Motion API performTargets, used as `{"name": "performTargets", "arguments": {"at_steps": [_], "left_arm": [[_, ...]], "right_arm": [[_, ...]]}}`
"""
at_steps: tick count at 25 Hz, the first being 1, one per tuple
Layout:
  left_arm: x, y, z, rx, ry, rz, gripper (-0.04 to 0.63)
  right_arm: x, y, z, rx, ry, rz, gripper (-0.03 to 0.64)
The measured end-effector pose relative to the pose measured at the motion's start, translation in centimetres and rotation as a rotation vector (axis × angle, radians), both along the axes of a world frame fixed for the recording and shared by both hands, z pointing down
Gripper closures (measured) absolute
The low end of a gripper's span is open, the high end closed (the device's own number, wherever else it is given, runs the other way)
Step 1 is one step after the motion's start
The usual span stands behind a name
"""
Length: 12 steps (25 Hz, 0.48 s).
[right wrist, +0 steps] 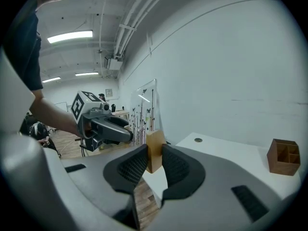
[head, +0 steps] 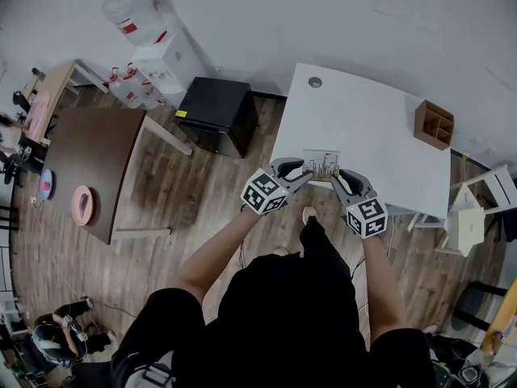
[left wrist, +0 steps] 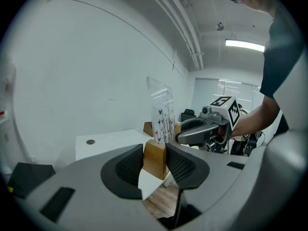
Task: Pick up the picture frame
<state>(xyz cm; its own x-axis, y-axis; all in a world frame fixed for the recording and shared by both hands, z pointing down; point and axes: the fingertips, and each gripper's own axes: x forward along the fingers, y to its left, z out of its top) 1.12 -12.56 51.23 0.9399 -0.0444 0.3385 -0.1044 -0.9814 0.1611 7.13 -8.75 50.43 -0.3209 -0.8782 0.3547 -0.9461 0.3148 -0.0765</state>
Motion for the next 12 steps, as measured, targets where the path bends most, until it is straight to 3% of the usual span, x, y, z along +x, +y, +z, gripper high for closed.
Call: {"name": "performTargets", "arguments": {"at_steps": [12], "left_arm": [[-1.5,3.0,-0.2,0.0,0.017,0.011,0.443]], "right_arm": [[-1.5,3.2,-0.2,0.019,0.007,0.012,0.515]]}}
